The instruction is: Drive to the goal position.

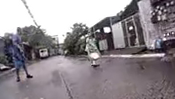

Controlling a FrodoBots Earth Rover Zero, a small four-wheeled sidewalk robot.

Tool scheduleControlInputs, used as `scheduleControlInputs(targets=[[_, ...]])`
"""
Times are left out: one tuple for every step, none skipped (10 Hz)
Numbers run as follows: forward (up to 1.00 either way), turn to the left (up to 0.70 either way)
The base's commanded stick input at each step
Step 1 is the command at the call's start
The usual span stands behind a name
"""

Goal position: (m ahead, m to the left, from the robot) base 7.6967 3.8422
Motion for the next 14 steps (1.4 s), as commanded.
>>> scheduleControlInputs(targets=[[1.0,0.0],[1.0,0.0],[1.0,0.0],[1.0,0.0],[1.0,0.0],[1.0,-0.05],[1.0,-0.25],[1.0,-0.04],[1.0,0.0],[1.0,0.0],[1.0,0.0],[1.0,0.0],[1.0,0.25],[1.0,0.21]])
